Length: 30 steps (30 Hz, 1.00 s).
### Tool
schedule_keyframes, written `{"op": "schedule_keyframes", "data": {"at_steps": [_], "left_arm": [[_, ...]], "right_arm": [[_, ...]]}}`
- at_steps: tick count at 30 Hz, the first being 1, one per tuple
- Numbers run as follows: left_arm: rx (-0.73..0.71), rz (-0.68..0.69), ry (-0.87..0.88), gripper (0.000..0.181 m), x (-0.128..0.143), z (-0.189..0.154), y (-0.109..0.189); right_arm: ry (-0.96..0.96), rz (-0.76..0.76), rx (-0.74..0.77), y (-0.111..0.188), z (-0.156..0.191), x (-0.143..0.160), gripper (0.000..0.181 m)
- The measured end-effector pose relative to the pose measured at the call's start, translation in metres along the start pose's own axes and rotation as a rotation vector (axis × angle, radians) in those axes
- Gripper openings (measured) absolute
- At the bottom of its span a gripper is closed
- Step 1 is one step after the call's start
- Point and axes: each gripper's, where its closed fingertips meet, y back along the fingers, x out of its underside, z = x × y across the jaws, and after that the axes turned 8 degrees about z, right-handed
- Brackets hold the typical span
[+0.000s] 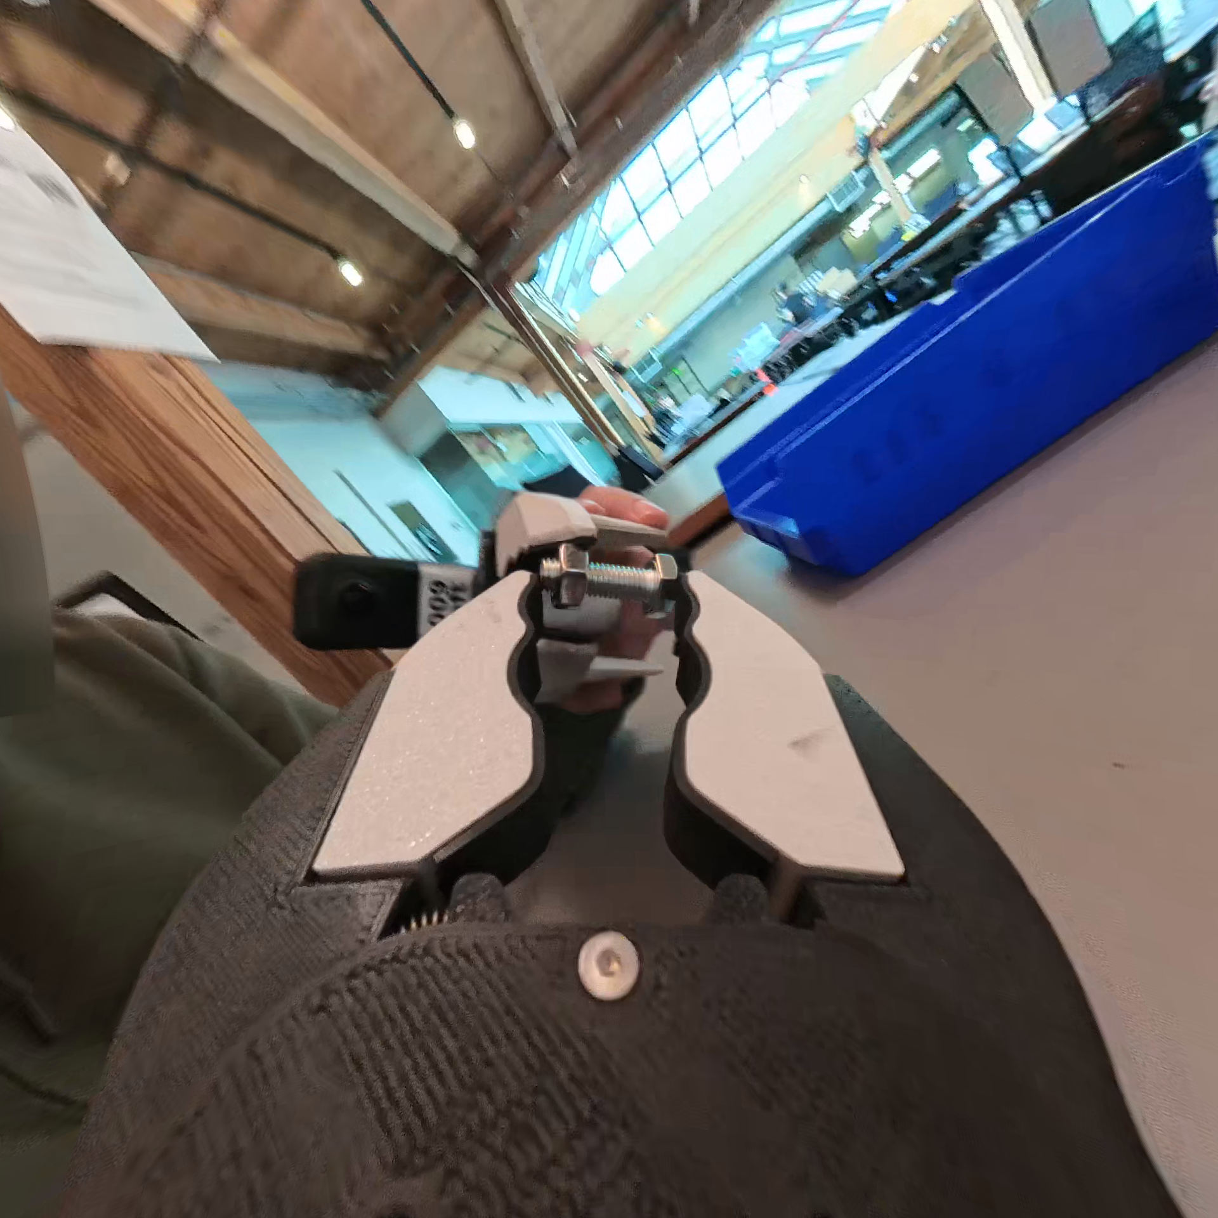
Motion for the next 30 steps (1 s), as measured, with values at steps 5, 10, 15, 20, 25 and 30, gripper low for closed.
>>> {"op": "schedule_keyframes", "data": {"at_steps": [5,10,15,20,25,30], "left_arm": [[0.001,0.036,0.014,0.013,0.008,0.001,-0.001],[0.013,0.066,0.043,0.010,0.014,0.000,-0.004],[0.016,0.108,0.082,0.009,0.021,0.001,-0.006],[0.012,0.094,0.101,0.010,0.024,0.000,-0.008],[0.062,0.136,0.219,0.009,0.028,-0.001,-0.010],[0.189,0.203,0.536,0.009,0.044,-0.004,-0.013]], "right_arm": [[-0.145,-0.052,-0.070,0.004,-0.003,-0.004,0.039],[-0.166,-0.046,-0.061,0.003,-0.006,-0.002,0.038],[-0.151,-0.022,-0.045,-0.002,-0.006,0.002,0.038],[-0.165,-0.031,-0.029,-0.001,-0.009,0.001,0.038],[-0.180,-0.037,-0.030,-0.001,-0.011,0.002,0.038],[0.199,0.016,0.280,0.006,-0.025,-0.003,0.052]]}}
